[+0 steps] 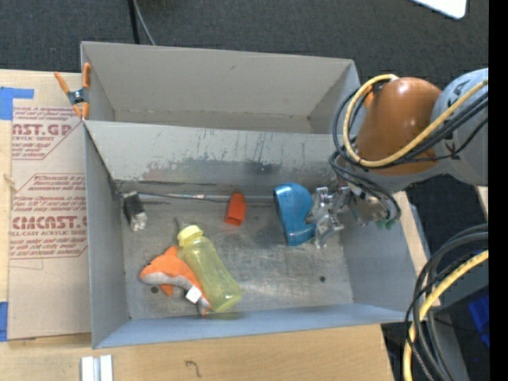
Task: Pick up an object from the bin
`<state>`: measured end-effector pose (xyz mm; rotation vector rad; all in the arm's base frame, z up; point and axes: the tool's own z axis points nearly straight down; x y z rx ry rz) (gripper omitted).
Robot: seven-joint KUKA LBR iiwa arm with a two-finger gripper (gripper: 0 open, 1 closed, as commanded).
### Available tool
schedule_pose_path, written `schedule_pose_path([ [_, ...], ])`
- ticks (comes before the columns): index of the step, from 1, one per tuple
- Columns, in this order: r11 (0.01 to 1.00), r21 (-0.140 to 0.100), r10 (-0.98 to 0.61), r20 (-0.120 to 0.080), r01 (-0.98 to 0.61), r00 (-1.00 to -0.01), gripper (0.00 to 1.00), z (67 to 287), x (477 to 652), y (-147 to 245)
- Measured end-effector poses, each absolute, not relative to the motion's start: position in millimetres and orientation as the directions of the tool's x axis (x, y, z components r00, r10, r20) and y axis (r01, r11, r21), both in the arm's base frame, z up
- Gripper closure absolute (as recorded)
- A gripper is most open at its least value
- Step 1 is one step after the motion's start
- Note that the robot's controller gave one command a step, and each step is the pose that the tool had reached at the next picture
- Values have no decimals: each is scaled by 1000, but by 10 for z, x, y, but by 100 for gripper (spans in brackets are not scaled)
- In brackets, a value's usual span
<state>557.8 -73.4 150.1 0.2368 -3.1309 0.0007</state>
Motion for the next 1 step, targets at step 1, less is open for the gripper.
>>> schedule_pose_path([
  [1, 989, 0, -148, 3, -148, -989, 100, 1458, 5606, -740],
])
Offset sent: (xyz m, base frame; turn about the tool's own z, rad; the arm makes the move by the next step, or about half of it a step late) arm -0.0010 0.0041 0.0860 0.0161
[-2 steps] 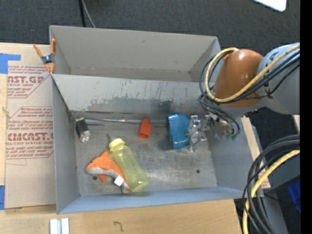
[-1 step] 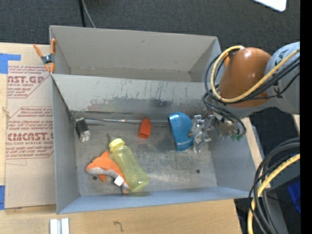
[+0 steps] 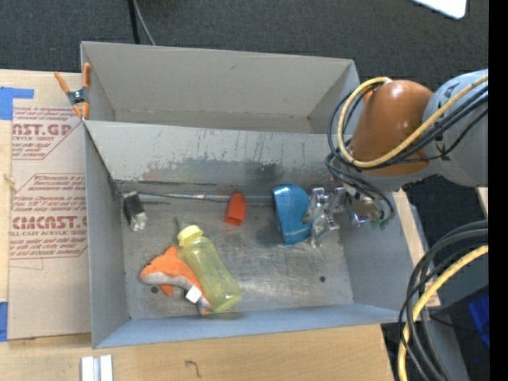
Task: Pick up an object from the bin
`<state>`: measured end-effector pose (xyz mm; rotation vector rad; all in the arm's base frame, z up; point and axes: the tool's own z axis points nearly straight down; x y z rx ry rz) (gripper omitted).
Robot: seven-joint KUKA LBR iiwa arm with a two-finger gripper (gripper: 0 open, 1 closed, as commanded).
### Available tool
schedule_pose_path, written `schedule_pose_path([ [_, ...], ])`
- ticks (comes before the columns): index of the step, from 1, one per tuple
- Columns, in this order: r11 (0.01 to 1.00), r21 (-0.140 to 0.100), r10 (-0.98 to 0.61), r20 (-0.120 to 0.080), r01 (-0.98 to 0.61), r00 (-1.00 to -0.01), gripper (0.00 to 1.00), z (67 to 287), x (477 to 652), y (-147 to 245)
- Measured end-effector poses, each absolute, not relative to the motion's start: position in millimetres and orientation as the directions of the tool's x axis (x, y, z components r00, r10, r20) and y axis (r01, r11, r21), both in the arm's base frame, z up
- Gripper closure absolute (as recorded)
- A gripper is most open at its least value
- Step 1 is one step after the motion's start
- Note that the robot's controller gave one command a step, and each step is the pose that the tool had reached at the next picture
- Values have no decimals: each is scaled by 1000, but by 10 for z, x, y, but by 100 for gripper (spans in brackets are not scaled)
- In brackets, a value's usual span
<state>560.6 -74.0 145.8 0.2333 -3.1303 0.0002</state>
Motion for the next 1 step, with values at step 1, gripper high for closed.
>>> schedule_pose_path([
  [1, 991, 0, -135, 4, -135, -991, 100, 2333, 5558, -693],
])
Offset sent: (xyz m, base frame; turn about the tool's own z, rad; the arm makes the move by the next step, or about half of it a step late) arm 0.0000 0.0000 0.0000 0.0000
